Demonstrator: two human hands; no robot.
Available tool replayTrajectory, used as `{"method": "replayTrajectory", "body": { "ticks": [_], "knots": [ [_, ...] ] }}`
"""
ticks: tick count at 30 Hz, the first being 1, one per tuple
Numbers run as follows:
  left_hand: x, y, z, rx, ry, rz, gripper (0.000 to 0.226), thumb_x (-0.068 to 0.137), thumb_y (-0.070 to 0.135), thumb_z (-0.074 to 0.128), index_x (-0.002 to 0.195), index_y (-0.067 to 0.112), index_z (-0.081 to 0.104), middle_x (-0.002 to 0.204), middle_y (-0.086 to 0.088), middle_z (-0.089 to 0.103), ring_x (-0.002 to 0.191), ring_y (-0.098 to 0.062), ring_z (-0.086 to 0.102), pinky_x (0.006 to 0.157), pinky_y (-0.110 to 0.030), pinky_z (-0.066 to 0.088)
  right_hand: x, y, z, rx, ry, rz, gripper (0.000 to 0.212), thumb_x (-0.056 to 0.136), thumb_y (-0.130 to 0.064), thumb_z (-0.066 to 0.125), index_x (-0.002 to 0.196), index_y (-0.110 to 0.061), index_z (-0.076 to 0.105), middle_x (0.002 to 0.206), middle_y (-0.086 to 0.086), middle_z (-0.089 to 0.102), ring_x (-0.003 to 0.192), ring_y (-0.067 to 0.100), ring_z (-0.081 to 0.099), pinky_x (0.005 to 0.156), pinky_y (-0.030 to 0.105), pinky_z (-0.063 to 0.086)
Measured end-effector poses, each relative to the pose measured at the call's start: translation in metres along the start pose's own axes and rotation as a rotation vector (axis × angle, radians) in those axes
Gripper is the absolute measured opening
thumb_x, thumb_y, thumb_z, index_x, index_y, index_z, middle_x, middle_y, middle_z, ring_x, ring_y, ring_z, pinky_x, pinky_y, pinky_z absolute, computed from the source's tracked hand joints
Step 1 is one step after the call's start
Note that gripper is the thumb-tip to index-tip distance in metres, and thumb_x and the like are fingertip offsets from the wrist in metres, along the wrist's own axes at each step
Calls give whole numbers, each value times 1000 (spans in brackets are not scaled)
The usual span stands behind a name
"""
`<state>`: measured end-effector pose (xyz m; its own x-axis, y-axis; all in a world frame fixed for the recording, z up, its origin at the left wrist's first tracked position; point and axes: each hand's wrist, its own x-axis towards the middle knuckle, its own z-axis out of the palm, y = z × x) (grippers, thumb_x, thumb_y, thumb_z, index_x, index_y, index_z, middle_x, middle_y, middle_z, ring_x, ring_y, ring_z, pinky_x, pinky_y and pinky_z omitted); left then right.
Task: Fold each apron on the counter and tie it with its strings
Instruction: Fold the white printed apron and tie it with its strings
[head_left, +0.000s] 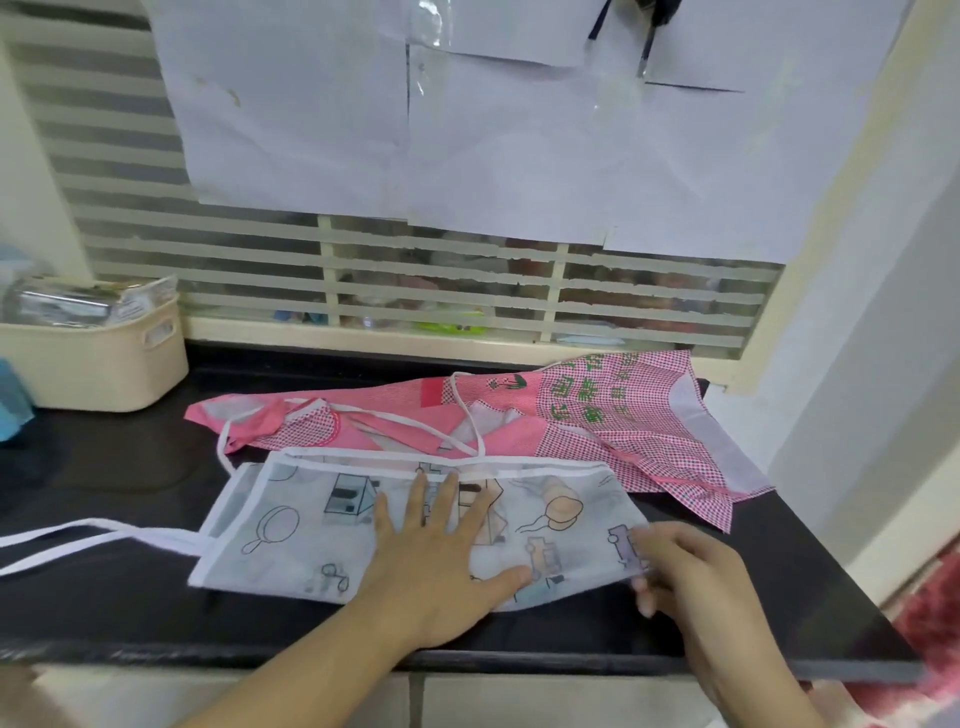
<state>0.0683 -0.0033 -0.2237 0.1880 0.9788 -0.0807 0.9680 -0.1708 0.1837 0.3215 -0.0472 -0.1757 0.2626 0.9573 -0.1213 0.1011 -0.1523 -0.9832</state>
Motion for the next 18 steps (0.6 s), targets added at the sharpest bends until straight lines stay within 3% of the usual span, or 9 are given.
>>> {"method": "replayTrajectory", "body": {
  "ticks": [2,5,9,11,14,16,18],
  "knots": [
    [0,0,2,-19,28,4,98,72,105,8,154,60,-21,168,10,-31,153,-21,-36,119,-66,-22,-8,0,16,108,-53,2,15,99,-11,66,102,0,75,93,12,78,81,26,75,70,41,61],
    [-1,-1,0,-80,46,21,95,79,99,10,160,54,-13,169,12,-27,155,-17,-33,122,-62,-21,-14,4,40,196,-99,43,20,99,-8,67,118,-6,73,106,13,80,99,29,77,82,45,63],
    [-1,-8,-7,-222,71,-5,74,100,74,17,165,44,3,174,12,-11,159,-13,-20,127,-53,-17,-18,0,63,325,-82,101,20,97,-12,68,117,-8,73,104,19,79,90,36,76,73,42,63],
    [0,-9,-7,-194,62,-8,72,103,66,22,166,38,2,175,10,-10,159,-16,-19,127,-54,-16,-20,-2,74,180,-98,60,19,96,-13,72,114,-11,75,100,13,80,88,33,77,66,42,62],
    [1,-8,-4,-179,51,-2,81,98,66,28,167,35,0,175,8,-10,160,-19,-18,126,-58,-16,-22,-3,87,-25,-77,-13,14,94,-10,71,108,-11,75,87,8,79,68,27,73,57,39,60],
    [0,-9,-9,-245,46,-6,82,96,67,34,167,36,5,175,9,-5,160,-18,-15,126,-56,-16,-23,-2,94,-117,-6,-97,10,95,-16,68,103,-15,74,79,1,77,61,18,68,58,39,61],
    [3,-12,-17,-398,39,-23,78,97,61,43,166,38,14,174,13,5,161,-13,-8,127,-50,-15,-28,-1,102,-203,89,-210,3,95,-17,68,93,-17,71,63,-12,68,54,3,58,60,23,54]
  ]
}}
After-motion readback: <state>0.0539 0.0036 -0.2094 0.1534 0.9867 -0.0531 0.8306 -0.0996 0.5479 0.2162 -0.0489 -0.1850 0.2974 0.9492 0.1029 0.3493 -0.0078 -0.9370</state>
